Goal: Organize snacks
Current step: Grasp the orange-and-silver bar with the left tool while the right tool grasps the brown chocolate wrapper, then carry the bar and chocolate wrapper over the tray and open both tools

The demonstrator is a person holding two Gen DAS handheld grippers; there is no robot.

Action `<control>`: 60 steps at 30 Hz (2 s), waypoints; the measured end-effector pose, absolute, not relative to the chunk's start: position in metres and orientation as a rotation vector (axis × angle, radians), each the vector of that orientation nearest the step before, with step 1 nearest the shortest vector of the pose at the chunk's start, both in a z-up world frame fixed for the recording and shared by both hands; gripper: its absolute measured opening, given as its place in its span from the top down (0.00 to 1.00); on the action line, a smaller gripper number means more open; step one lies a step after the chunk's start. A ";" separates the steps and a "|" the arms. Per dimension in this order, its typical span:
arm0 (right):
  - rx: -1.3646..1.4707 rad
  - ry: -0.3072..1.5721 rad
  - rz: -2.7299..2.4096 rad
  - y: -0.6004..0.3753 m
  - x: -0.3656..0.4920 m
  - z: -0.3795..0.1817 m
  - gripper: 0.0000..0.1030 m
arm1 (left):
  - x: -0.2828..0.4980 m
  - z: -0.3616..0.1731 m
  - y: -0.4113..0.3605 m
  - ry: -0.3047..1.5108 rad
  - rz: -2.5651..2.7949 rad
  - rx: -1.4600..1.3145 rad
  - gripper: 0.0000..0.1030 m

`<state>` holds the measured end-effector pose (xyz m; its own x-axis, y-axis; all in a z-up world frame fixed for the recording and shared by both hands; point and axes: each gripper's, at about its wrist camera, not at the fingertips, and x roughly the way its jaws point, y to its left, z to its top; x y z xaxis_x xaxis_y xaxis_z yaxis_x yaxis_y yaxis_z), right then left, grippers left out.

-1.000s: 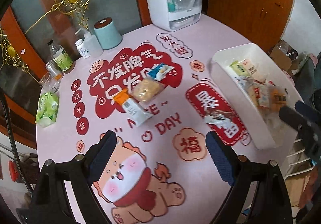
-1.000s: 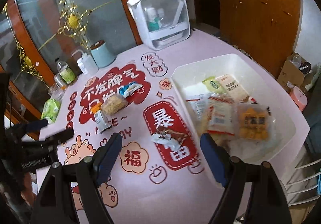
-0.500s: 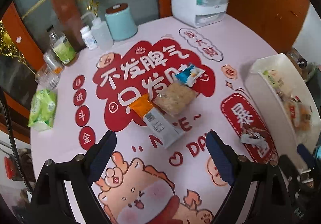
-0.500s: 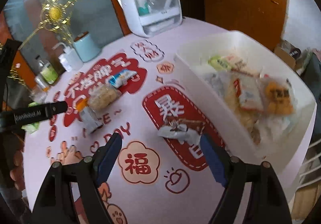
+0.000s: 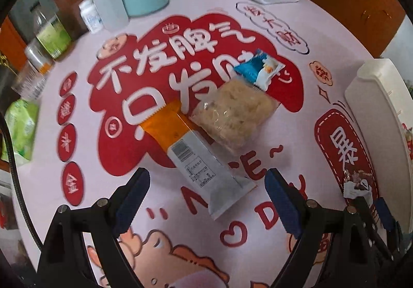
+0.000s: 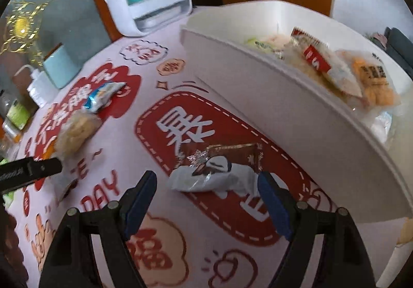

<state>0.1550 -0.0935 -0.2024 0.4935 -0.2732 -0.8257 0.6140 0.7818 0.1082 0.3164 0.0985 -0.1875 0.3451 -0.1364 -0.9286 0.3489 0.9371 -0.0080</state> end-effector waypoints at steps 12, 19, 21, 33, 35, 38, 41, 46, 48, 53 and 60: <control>0.307 0.947 -0.611 -0.097 0.170 -0.216 0.20 | 0.342 -0.230 0.113 1.256 -0.194 0.073 0.13; 0.273 0.901 -0.574 -0.094 0.167 -0.213 0.63 | 0.340 -0.230 0.114 1.220 -0.098 0.065 0.23; 0.262 0.898 -0.545 -0.093 0.168 -0.211 0.82 | 0.338 -0.227 0.120 1.206 -0.088 0.055 0.41; 0.143 0.889 -0.471 -0.096 0.173 -0.194 0.52 | 0.323 -0.221 0.133 1.198 -0.112 0.073 0.62; 0.095 0.869 -0.458 -0.093 0.177 -0.189 0.49 | 0.321 -0.221 0.135 1.199 -0.113 0.073 0.62; 0.030 0.888 -0.394 -0.089 0.189 -0.188 0.45 | 0.318 -0.221 0.138 1.203 -0.116 0.071 0.62; -0.003 0.929 -0.298 -0.086 0.204 -0.192 0.45 | 0.317 -0.220 0.140 1.207 -0.117 0.069 0.62; -0.075 1.037 -0.218 -0.087 0.228 -0.205 0.43 | 0.315 -0.221 0.146 1.213 -0.115 0.063 0.62; -0.050 1.073 -0.187 -0.093 0.233 -0.205 0.41 | 0.314 -0.221 0.148 1.214 -0.114 0.059 0.61; -0.030 1.147 -0.133 -0.096 0.242 -0.207 0.40 | 0.311 -0.221 0.154 1.209 -0.109 0.042 0.61; -0.061 1.144 -0.145 -0.094 0.239 -0.202 0.66 | 0.306 -0.221 0.159 1.212 -0.103 0.013 0.61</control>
<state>0.2394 -0.0943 -0.2024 0.4061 -0.1458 -0.9021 0.0838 0.9890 -0.1222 0.3056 0.1591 -0.2209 0.3466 -0.0730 -0.9352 0.0865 0.9952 -0.0456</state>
